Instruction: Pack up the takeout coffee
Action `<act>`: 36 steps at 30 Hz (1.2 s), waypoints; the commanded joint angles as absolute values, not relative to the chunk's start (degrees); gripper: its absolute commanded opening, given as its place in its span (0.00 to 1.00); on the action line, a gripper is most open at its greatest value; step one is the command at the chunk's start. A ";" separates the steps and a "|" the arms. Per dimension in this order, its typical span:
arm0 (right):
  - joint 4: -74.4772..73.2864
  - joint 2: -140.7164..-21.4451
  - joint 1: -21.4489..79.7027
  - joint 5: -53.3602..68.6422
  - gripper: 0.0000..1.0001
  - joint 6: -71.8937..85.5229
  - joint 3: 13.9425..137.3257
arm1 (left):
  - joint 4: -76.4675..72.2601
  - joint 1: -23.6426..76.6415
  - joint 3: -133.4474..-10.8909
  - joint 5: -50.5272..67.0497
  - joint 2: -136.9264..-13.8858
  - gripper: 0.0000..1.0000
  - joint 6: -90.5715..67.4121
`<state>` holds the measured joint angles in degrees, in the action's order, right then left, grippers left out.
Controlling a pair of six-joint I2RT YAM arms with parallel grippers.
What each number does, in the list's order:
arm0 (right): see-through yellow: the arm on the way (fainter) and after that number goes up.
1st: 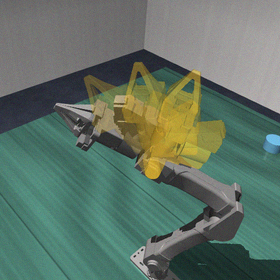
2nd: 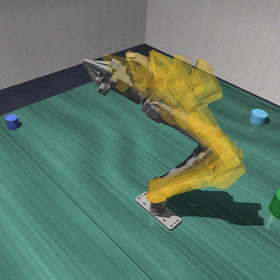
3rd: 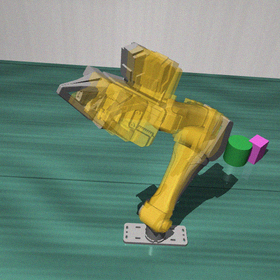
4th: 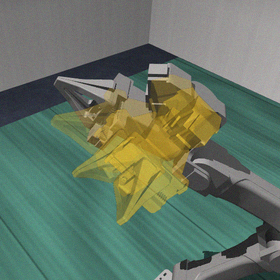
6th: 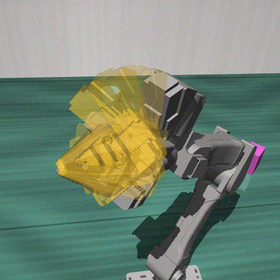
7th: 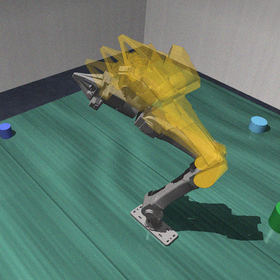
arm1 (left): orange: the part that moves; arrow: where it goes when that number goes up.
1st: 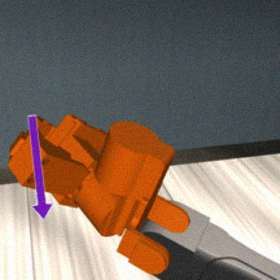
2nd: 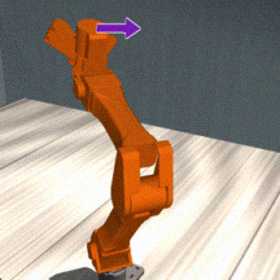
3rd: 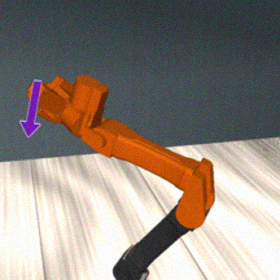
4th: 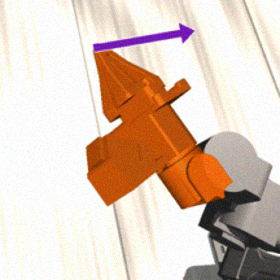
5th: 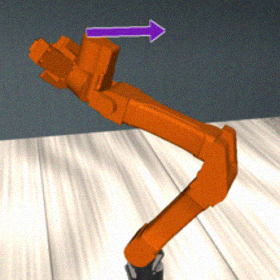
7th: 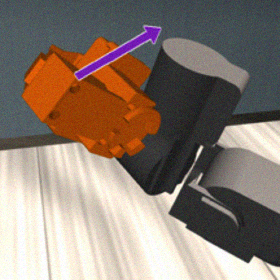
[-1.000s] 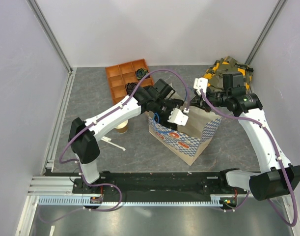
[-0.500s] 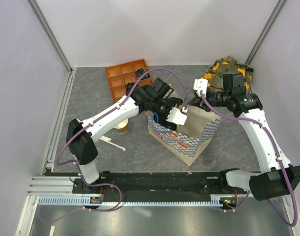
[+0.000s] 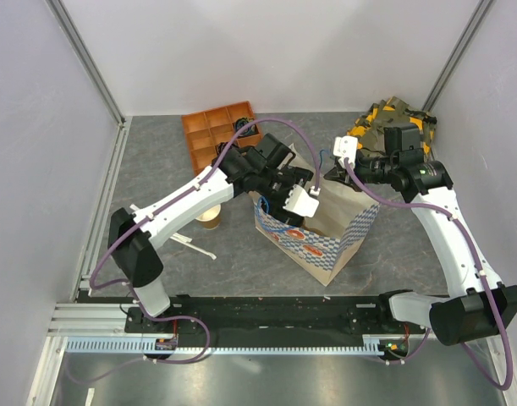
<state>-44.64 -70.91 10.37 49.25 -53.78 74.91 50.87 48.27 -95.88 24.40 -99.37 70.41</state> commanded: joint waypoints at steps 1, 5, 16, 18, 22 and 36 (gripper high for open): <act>-42.63 -69.43 10.37 51.50 0.00 -56.60 74.88 | 51.24 48.08 -95.80 25.93 -95.80 1.00 73.92; -42.10 -69.52 10.28 51.50 0.00 -56.95 74.88 | 51.33 47.90 -95.98 25.49 -95.27 1.00 74.53; -41.84 -69.08 10.28 51.94 0.00 -59.68 74.01 | 50.89 47.81 -95.54 24.96 -94.22 1.00 74.97; -41.84 -68.56 10.28 51.86 0.00 -60.55 73.13 | 50.89 47.81 -95.45 25.48 -93.96 1.00 74.80; -41.49 -68.20 10.28 51.59 0.00 -62.14 72.33 | 50.89 47.46 -95.62 26.54 -93.25 1.00 74.44; -41.40 -69.26 10.37 51.50 0.00 -62.49 72.95 | 44.65 46.67 -95.45 26.11 -91.50 1.00 72.16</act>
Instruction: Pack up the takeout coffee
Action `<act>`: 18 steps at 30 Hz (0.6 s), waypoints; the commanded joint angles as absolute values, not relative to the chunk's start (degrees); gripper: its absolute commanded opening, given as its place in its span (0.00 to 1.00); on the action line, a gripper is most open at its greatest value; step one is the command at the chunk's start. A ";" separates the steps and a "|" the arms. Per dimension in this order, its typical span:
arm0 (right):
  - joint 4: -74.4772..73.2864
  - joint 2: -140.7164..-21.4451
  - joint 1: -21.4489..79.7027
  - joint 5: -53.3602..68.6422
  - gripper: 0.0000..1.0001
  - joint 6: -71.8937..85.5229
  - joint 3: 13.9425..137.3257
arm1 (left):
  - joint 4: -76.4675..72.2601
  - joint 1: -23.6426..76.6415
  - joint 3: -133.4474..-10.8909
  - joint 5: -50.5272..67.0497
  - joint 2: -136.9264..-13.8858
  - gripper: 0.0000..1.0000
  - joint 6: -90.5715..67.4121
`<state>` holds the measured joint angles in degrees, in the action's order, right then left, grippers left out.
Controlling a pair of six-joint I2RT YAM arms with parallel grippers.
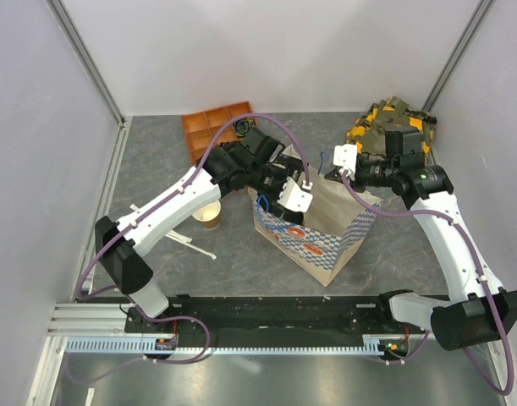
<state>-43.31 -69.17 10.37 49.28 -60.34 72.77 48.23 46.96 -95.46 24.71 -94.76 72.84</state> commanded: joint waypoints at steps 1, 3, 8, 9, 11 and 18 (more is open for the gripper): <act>-41.31 -69.43 10.28 51.59 0.00 -62.49 72.95 | 44.47 46.67 -95.54 26.02 -91.41 1.00 72.16; -41.40 -69.43 10.28 51.68 0.00 -62.58 73.12 | 43.95 46.67 -95.54 25.93 -91.32 1.00 72.07; -41.40 -69.43 10.20 51.94 0.00 -62.49 73.04 | 43.77 46.58 -96.32 25.93 -91.58 1.00 71.55; -41.40 -69.43 10.28 52.03 0.00 -62.40 72.95 | 43.51 46.58 -96.68 25.93 -91.58 1.00 71.19; -41.48 -69.43 10.28 52.12 0.00 -62.49 72.86 | 43.07 46.58 -97.03 25.93 -91.58 1.00 70.67; -41.31 -69.00 10.28 52.12 0.00 -62.49 72.42 | 38.15 46.58 -96.68 23.65 -91.06 1.00 68.38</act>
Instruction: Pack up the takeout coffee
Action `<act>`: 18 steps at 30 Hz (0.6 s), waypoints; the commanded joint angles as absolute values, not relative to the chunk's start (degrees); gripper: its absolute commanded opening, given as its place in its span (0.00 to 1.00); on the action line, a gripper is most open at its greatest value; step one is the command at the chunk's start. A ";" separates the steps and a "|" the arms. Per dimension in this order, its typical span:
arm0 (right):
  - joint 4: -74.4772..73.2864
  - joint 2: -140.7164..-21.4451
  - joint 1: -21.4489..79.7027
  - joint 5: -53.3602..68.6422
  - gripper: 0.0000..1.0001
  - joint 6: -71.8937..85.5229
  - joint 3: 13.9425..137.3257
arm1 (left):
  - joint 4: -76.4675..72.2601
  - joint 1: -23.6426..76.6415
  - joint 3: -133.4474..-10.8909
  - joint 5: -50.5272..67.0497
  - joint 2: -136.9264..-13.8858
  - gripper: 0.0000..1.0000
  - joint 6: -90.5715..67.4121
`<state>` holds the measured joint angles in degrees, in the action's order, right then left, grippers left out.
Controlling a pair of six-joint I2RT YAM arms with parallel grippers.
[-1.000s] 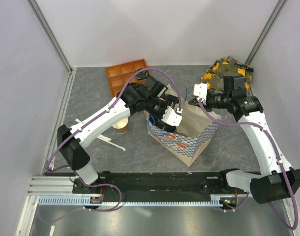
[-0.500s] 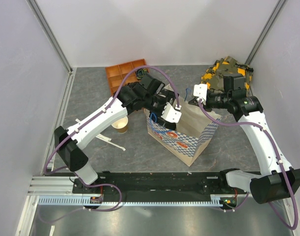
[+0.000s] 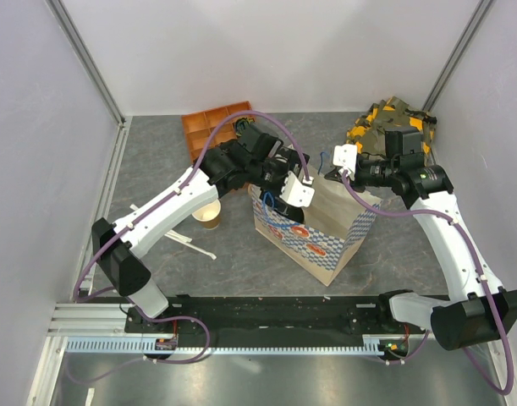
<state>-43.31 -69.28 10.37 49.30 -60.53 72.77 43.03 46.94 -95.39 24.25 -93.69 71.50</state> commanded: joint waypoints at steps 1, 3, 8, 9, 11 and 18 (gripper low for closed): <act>-41.40 -68.99 10.37 52.12 0.00 -62.49 72.42 | 36.67 46.58 -96.68 23.03 -90.97 1.00 68.03; -41.40 -69.17 10.28 52.29 0.00 -62.49 72.42 | 35.95 46.50 -96.42 22.85 -90.79 1.00 67.68; -41.40 -69.00 10.20 52.38 0.00 -62.49 72.42 | 32.79 46.58 -95.45 22.50 -89.65 1.00 67.06; -41.40 -68.99 10.28 52.38 0.00 -62.58 72.33 | 32.61 46.58 -95.62 22.50 -89.47 1.00 66.89; -41.40 -68.99 10.28 52.38 0.00 -62.58 72.16 | 31.65 46.58 -95.62 22.24 -89.30 1.00 66.54; -41.31 -68.73 10.28 52.65 0.00 -62.75 71.89 | 26.64 46.50 -94.83 18.29 -88.94 0.98 65.13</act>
<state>-43.29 -69.25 10.37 49.50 -60.93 72.42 32.36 46.94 -95.24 21.50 -90.78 68.01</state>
